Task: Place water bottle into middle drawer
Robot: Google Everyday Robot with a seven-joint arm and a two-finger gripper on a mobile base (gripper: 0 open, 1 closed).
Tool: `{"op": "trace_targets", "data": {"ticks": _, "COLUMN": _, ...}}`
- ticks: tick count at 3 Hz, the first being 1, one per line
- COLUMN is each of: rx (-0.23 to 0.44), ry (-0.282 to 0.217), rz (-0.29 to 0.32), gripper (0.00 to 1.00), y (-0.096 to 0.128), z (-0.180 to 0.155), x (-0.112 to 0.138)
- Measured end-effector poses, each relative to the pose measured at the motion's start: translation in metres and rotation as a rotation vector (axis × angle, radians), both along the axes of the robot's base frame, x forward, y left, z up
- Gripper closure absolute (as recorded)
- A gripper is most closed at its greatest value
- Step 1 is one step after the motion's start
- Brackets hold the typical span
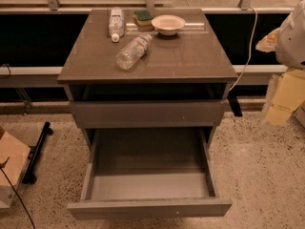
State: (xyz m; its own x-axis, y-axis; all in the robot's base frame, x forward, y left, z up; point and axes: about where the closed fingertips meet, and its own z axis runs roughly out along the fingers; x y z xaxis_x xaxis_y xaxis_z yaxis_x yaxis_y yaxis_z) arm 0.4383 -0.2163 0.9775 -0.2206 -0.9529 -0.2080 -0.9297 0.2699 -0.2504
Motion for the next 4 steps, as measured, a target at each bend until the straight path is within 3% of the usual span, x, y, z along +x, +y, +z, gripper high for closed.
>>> {"op": "trace_targets", "data": {"ticks": 1, "rx": 0.001, "ry": 0.000, "rz": -0.001, "gripper": 0.00, "y": 0.000, "z": 0.000, "x": 0.000}}
{"op": "trace_targets", "data": {"ticks": 2, "rx": 0.084, "ry": -0.032, "rz": -0.086, "gripper": 0.00, "y": -0.005, "z": 0.004, "x": 0.005}}
{"op": "trace_targets", "data": {"ticks": 3, "rx": 0.256, "ry": -0.096, "rz": -0.189, "gripper": 0.00, "y": 0.015, "z": 0.002, "x": 0.029}}
{"op": "trace_targets", "data": {"ticks": 4, "rx": 0.354, "ry": -0.147, "rz": -0.224, "gripper": 0.00, "y": 0.036, "z": 0.001, "x": 0.051}}
